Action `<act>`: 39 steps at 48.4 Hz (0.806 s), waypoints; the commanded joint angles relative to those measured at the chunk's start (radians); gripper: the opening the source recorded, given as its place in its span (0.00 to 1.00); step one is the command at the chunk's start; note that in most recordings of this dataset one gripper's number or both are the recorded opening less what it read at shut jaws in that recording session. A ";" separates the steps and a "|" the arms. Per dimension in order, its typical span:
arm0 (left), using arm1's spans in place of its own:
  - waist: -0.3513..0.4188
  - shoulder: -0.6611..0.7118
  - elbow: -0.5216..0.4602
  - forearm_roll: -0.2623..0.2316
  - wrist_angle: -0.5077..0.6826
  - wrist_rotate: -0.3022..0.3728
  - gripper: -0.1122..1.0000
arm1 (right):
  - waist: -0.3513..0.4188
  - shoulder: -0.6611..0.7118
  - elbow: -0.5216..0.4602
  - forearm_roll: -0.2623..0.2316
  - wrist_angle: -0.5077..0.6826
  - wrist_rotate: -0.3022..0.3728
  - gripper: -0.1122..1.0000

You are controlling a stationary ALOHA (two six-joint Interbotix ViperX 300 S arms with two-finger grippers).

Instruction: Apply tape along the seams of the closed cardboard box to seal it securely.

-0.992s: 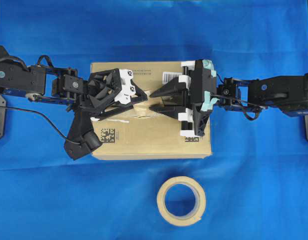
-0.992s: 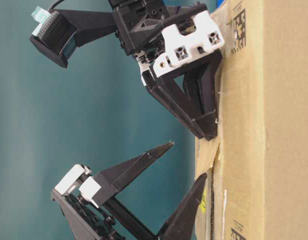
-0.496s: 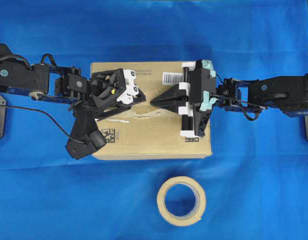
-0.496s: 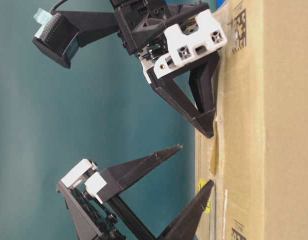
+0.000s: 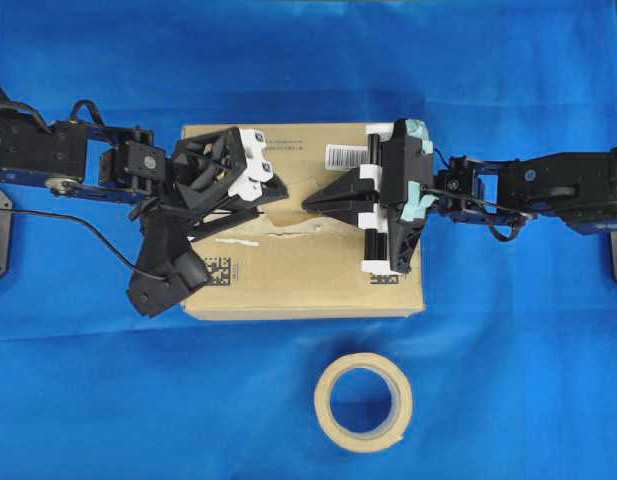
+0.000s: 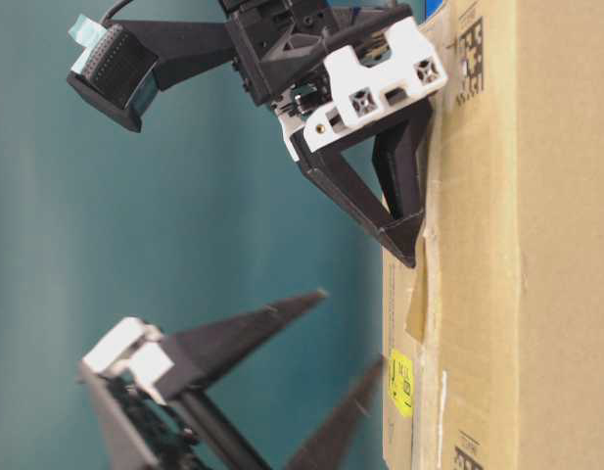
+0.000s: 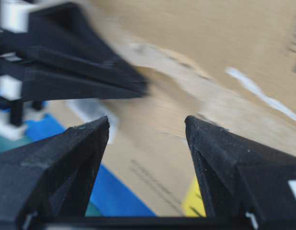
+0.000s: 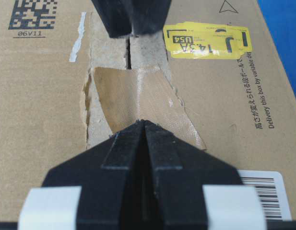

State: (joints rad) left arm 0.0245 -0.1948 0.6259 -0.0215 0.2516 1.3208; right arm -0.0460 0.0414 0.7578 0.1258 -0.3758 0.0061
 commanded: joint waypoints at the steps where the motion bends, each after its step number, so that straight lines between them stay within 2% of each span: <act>1: 0.002 -0.029 0.000 -0.008 -0.075 -0.058 0.64 | -0.003 -0.006 -0.003 0.005 0.000 0.000 0.10; 5: 0.002 -0.037 0.017 -0.008 -0.150 -0.169 0.60 | -0.003 -0.006 -0.003 0.005 -0.002 0.000 0.10; 9: 0.002 -0.038 0.032 -0.009 -0.225 -0.307 0.54 | -0.003 -0.006 -0.003 0.005 -0.005 0.000 0.10; 15: 0.002 -0.026 0.052 -0.008 -0.276 -0.557 0.38 | -0.003 -0.006 -0.003 0.005 -0.008 0.000 0.10; 22: 0.021 -0.014 0.064 -0.009 -0.281 -0.818 0.15 | -0.005 -0.006 -0.005 0.005 -0.023 0.000 0.10; 24: 0.029 -0.009 0.069 -0.008 -0.284 -0.870 0.11 | -0.006 -0.006 -0.005 0.005 -0.028 0.000 0.10; 29: 0.049 0.014 0.087 -0.006 -0.308 -0.951 0.10 | -0.008 -0.006 -0.003 0.005 -0.032 -0.002 0.10; 39: 0.078 0.086 0.117 -0.008 -0.449 -1.002 0.10 | -0.008 -0.006 -0.003 0.003 -0.029 -0.003 0.10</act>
State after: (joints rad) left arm 0.0936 -0.1166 0.7486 -0.0276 -0.1457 0.3252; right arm -0.0476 0.0430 0.7593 0.1273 -0.4019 0.0046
